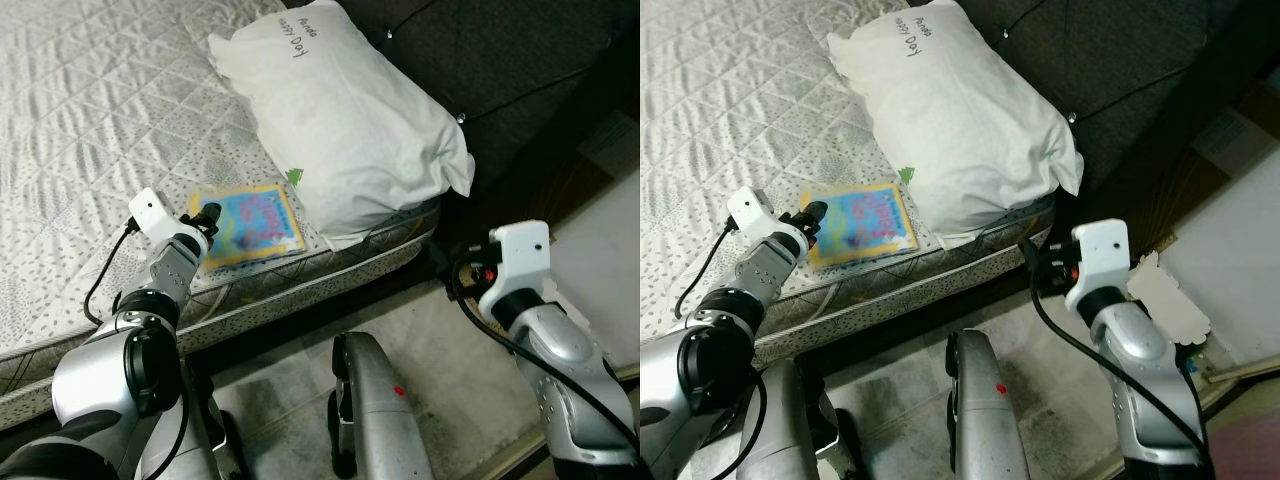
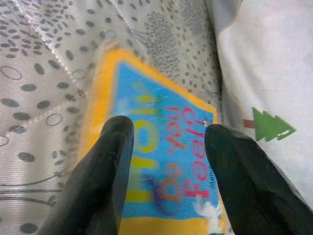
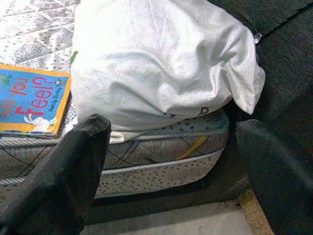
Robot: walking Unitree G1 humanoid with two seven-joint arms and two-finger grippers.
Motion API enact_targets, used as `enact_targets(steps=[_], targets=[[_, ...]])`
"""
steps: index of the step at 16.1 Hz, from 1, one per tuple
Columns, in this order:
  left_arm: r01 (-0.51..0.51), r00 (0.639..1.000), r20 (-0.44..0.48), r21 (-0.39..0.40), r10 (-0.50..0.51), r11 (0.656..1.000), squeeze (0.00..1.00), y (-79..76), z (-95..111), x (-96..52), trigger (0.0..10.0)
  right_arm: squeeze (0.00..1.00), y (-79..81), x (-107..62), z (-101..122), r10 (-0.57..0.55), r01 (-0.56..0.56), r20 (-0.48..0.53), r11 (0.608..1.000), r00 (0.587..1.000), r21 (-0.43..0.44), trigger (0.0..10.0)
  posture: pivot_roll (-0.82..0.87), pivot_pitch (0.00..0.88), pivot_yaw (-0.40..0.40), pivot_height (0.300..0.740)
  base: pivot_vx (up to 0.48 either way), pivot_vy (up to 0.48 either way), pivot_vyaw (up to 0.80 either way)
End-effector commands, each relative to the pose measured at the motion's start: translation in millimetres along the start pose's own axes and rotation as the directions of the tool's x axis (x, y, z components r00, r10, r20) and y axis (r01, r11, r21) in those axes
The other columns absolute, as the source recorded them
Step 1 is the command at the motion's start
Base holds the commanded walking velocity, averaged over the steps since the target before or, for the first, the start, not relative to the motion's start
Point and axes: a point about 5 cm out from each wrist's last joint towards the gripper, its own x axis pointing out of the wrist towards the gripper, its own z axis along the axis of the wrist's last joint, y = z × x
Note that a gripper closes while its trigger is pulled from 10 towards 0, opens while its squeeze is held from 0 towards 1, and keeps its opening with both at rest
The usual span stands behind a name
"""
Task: Clean up the room
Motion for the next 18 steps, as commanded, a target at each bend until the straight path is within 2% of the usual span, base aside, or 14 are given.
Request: enact_targets(steps=[1,6,7,8,9,10,13,15,16,17,18], targets=[[-0.002,1.000,-0.029,0.030,0.003,1.000,1.00,-2.5,-3.1,0.7,10.0,0.00,-0.7,1.2,-2.6,-0.009,0.009,-0.004,1.000,1.000,-0.001,10.0,-0.34,0.108,-0.102,0.560,0.000,0.000,0.00],[0.014,1.000,-0.024,0.059,-0.013,0.998,1.00,-8.0,-3.4,1.6,10.0,0.00,9.3,19.3,0.9,-0.001,0.000,0.047,1.000,0.999,0.027,10.0,-0.29,0.059,-0.074,0.560,0.000,0.000,0.00],[0.062,0.998,0.006,0.091,-0.063,0.994,1.00,-17.1,1.5,2.8,10.0,0.00,16.4,28.9,3.4,0.000,-0.004,0.076,0.998,0.997,0.056,10.0,-0.27,0.037,-0.056,0.560,0.000,0.000,0.00],[0.079,0.997,0.016,0.094,-0.081,0.992,1.00,-20.0,2.8,3.0,10.0,0.00,18.7,31.6,4.4,0.001,-0.007,0.085,0.998,0.996,0.064,10.0,-0.26,0.031,-0.052,0.560,0.000,0.000,0.00],[0.113,0.991,0.054,0.160,-0.123,0.981,1.00,-23.9,2.7,1.4,10.0,0.00,29.6,44.2,7.2,0.004,-0.016,0.117,0.994,0.993,0.105,10.0,-0.21,0.000,-0.031,0.560,0.000,0.000,0.00],[0.125,0.988,0.070,0.178,-0.139,0.976,1.00,-22.9,0.5,-1.0,10.0,0.00,35.8,50.1,8.2,0.012,-0.028,0.128,0.992,0.992,0.120,10.0,-0.19,0.000,-0.021,0.560,0.000,0.000,0.00],[0.070,0.969,0.202,0.323,-0.141,0.944,1.00,-9.0,-0.8,-24.8,10.0,0.00,49.2,67.1,8.4,0.026,-0.051,0.150,0.985,0.988,0.165,10.0,-0.12,0.000,-0.003,0.560,0.000,0.000,0.00],[0.004,0.960,0.259,0.365,-0.106,0.931,1.00,0.9,-1.1,-38.9,10.0,0.00,55.1,77.9,6.5,0.027,-0.056,0.150,0.980,0.988,0.192,10.0,-0.07,0.000,-0.001,0.560,0.000,0.000,0.00],[-0.047,0.938,0.331,0.420,-0.105,0.906,1.00,2.1,4.3,-58.9,10.0,0.00,63.9,87.0,4.2,0.059,-0.092,0.141,0.968,0.988,0.236,10.0,-0.03,0.000,-0.007,0.560,0.000,0.000,0.00],[-0.047,0.938,0.331,0.420,-0.105,0.906,1.00,2.1,4.3,-58.9,10.0,0.00,63.9,87.0,4.2,0.059,-0.092,0.141,0.968,0.988,0.236,10.0,-0.03,0.000,-0.007,0.560,0.000,0.000,0.00],[-0.094,0.922,0.373,0.468,-0.100,0.879,1.00,-1.5,8.0,-75.0,10.0,0.00,67.9,91.3,2.4,0.069,-0.103,0.144,0.964,0.987,0.244,10.0,-0.02,0.000,-0.009,0.560,0.000,0.000,0.00]])
